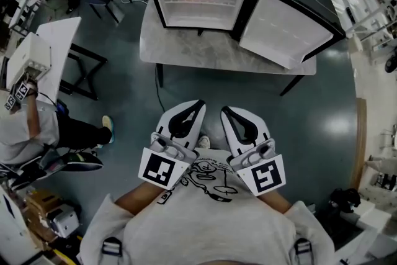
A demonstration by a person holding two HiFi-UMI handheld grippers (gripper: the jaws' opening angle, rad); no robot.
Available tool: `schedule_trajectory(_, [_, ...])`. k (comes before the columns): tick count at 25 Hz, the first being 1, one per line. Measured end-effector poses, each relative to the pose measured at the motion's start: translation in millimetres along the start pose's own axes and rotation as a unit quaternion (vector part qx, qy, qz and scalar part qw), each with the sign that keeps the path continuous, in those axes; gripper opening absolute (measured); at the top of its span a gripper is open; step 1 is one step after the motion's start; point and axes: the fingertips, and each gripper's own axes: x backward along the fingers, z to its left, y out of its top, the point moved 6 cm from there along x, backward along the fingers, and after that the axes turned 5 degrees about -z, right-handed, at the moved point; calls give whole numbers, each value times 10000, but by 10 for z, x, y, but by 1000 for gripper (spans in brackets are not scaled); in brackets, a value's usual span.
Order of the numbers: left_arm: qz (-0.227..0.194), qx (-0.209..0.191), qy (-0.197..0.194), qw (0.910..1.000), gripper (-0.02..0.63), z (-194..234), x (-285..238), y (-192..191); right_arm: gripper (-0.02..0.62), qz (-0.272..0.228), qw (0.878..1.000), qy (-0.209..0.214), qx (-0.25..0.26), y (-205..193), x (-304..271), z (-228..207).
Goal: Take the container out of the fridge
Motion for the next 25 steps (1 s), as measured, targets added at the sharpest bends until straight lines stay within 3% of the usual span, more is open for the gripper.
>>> schedule_trajectory(25, [13,196,-158,9997,17,1310,-740,-33,28,180,9998,-118,48,-163,-1363,-479])
